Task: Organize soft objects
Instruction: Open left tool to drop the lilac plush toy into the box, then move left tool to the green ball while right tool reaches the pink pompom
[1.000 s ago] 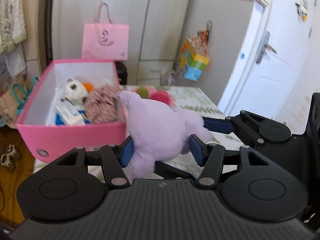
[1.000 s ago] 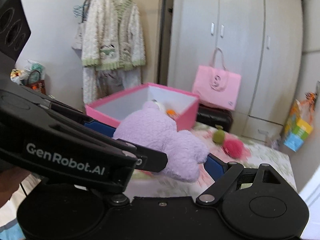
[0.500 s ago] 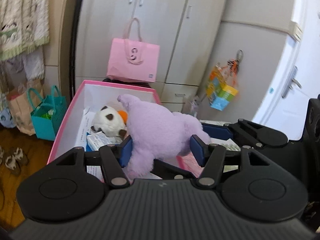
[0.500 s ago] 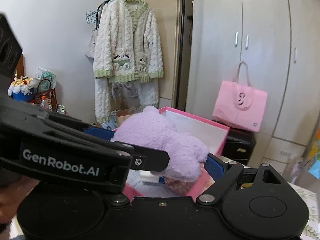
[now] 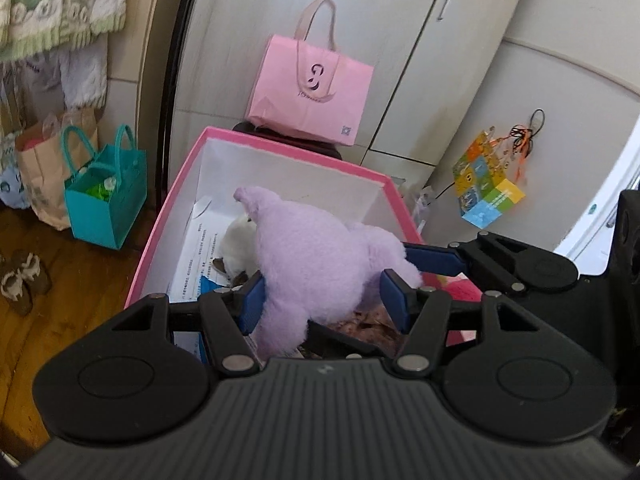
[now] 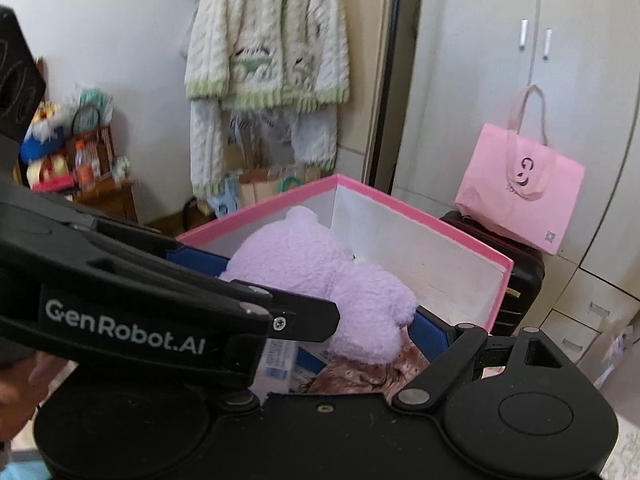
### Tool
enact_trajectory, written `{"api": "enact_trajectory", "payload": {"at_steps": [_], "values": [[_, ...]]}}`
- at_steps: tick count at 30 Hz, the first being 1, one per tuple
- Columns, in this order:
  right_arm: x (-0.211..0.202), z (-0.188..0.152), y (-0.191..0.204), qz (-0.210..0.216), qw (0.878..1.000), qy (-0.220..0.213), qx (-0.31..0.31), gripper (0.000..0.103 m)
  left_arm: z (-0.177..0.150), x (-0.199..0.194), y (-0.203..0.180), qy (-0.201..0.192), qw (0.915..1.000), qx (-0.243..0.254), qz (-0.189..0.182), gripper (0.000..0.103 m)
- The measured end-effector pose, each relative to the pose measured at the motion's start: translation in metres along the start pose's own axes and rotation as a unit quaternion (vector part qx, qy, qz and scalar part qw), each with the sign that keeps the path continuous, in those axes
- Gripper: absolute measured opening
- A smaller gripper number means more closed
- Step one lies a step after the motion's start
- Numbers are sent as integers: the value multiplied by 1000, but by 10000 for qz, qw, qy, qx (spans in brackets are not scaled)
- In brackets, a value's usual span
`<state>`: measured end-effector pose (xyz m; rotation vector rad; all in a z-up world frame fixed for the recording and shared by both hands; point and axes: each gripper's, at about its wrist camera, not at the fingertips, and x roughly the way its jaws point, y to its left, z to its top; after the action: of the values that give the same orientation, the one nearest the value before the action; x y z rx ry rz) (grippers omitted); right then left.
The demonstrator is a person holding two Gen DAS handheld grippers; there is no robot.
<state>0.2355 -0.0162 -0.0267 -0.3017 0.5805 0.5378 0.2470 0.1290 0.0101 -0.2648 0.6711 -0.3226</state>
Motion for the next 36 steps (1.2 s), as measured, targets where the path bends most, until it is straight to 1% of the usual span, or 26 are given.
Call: {"api": "enact_trajectory", "payload": {"at_steps": [2, 3, 6, 10, 13, 17, 22, 26, 31, 36], "values": [[6, 2, -2, 16, 9999, 106, -110, 91, 0, 5, 5, 14, 10000, -65, 39, 58], [9, 2, -2, -50, 9997, 146, -166, 89, -1, 6, 6, 2, 9999, -82, 91, 58], [12, 2, -1, -185, 9993, 255, -192, 89, -6, 7, 4, -50, 9997, 23, 244, 60], [4, -3, -1, -138, 9995, 252, -157, 89, -10, 1, 0, -123, 9995, 112, 272, 60], [-3, -5, 1, -181, 9994, 252, -163, 89, -12, -7, -4, -175, 9992, 193, 303, 60], [-14, -8, 3, -247, 9992, 253, -176, 89, -16, -25, -7, -284, 9988, 276, 304, 61], [-34, -13, 7, -222, 9994, 226, -158, 90, -19, -49, -14, -405, 9976, 444, 344, 62], [-48, -15, 8, -167, 9996, 199, -103, 90, -21, -67, -21, -421, 9970, 585, 293, 63], [-68, -16, 12, -149, 9997, 163, -118, 90, -24, -89, -28, -384, 9972, 630, 152, 66], [-96, -19, 14, -91, 9997, 142, -165, 90, -31, -112, -41, -416, 9952, 875, 115, 68]]}}
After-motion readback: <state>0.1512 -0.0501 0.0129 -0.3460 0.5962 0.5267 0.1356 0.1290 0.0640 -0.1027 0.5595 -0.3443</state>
